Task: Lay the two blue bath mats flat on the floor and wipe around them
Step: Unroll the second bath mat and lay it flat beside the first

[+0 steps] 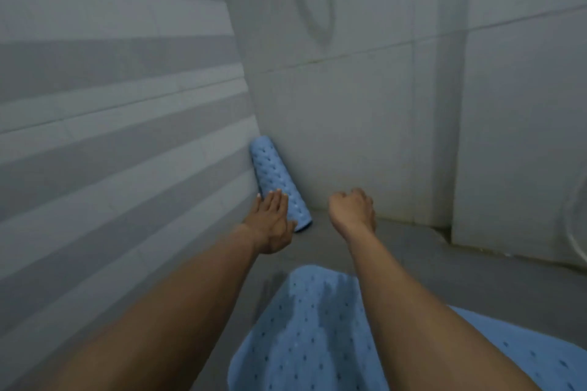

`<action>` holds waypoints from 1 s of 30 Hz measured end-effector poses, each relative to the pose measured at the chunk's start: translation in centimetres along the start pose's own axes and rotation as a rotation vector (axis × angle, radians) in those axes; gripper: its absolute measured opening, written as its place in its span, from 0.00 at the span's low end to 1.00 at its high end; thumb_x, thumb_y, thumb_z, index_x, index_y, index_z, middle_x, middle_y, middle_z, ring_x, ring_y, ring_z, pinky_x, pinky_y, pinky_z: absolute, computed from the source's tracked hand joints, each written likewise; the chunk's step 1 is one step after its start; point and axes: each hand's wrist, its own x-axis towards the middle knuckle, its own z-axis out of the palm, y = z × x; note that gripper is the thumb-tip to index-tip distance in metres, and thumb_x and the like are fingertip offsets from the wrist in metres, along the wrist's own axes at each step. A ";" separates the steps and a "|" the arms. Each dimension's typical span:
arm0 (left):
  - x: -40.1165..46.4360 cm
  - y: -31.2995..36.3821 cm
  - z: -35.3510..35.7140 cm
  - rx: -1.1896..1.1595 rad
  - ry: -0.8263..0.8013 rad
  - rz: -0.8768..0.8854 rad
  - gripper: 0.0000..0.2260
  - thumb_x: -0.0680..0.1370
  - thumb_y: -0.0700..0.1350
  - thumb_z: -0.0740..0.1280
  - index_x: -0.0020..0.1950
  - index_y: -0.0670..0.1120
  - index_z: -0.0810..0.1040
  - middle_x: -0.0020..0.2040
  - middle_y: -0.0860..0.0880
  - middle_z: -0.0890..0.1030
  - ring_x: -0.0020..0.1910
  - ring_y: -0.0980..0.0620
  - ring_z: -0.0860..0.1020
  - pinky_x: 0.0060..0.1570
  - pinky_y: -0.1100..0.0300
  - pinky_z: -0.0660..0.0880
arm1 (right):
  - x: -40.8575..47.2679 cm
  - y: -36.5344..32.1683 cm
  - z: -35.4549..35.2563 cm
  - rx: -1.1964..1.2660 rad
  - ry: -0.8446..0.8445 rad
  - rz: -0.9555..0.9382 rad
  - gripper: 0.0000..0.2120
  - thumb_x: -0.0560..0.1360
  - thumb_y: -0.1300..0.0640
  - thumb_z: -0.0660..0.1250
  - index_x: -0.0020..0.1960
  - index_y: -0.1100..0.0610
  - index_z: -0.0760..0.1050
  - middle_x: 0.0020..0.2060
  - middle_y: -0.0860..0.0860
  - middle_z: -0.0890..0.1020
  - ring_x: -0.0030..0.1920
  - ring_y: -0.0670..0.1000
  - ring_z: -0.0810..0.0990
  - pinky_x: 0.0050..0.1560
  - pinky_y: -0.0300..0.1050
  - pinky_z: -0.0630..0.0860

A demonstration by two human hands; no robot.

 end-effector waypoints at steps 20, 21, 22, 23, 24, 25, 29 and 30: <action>23.3 -19.1 1.4 -0.226 0.122 -0.036 0.33 0.84 0.56 0.47 0.78 0.38 0.36 0.79 0.39 0.37 0.78 0.42 0.38 0.76 0.46 0.37 | 14.2 -12.4 12.9 -0.276 -0.282 -0.208 0.33 0.76 0.49 0.68 0.77 0.53 0.61 0.73 0.56 0.68 0.70 0.57 0.71 0.68 0.51 0.70; 24.6 -19.8 1.9 -0.253 0.131 -0.044 0.32 0.84 0.55 0.47 0.78 0.38 0.35 0.78 0.38 0.37 0.78 0.41 0.38 0.76 0.46 0.37 | 15.3 -13.3 13.7 -0.320 -0.273 -0.224 0.33 0.76 0.50 0.68 0.77 0.52 0.61 0.74 0.57 0.68 0.70 0.57 0.71 0.68 0.52 0.70; 25.7 -20.4 2.5 -0.279 0.137 -0.045 0.32 0.84 0.55 0.47 0.77 0.38 0.35 0.78 0.37 0.37 0.78 0.40 0.39 0.76 0.46 0.37 | 16.4 -14.1 14.6 -0.363 -0.262 -0.240 0.33 0.76 0.51 0.68 0.77 0.52 0.61 0.74 0.57 0.68 0.70 0.57 0.71 0.68 0.51 0.70; 26.8 -20.8 3.1 -0.297 0.140 -0.038 0.32 0.84 0.54 0.48 0.77 0.38 0.35 0.78 0.37 0.37 0.78 0.40 0.39 0.76 0.47 0.38 | 17.5 -15.0 15.5 -0.407 -0.253 -0.260 0.32 0.76 0.52 0.68 0.78 0.52 0.61 0.73 0.57 0.69 0.70 0.57 0.71 0.67 0.49 0.70; 27.9 -21.2 3.6 -0.304 0.144 -0.027 0.33 0.84 0.54 0.49 0.77 0.37 0.35 0.78 0.37 0.37 0.78 0.40 0.39 0.76 0.47 0.38 | 18.5 -15.7 16.4 -0.454 -0.245 -0.284 0.32 0.76 0.53 0.67 0.78 0.52 0.61 0.73 0.57 0.69 0.69 0.57 0.72 0.65 0.48 0.70; 28.9 -21.6 4.1 -0.309 0.148 -0.016 0.33 0.84 0.53 0.50 0.77 0.37 0.35 0.78 0.37 0.37 0.78 0.39 0.39 0.76 0.47 0.38 | 19.6 -16.4 17.2 -0.502 -0.240 -0.309 0.32 0.76 0.54 0.67 0.78 0.52 0.61 0.72 0.57 0.70 0.69 0.57 0.72 0.64 0.46 0.70; 33.2 -22.9 5.7 -0.388 0.153 0.012 0.35 0.83 0.48 0.55 0.77 0.37 0.35 0.78 0.37 0.37 0.78 0.39 0.39 0.77 0.47 0.39 | 23.5 -18.7 20.5 -0.656 -0.217 -0.391 0.31 0.77 0.58 0.66 0.78 0.53 0.62 0.73 0.56 0.70 0.70 0.56 0.71 0.65 0.44 0.68; 34.2 -23.0 6.0 -0.418 0.149 0.021 0.35 0.82 0.46 0.56 0.77 0.37 0.34 0.78 0.37 0.37 0.78 0.40 0.39 0.77 0.48 0.41 | 24.4 -19.1 21.3 -0.687 -0.219 -0.406 0.31 0.77 0.58 0.65 0.78 0.53 0.62 0.73 0.56 0.70 0.71 0.56 0.70 0.66 0.44 0.68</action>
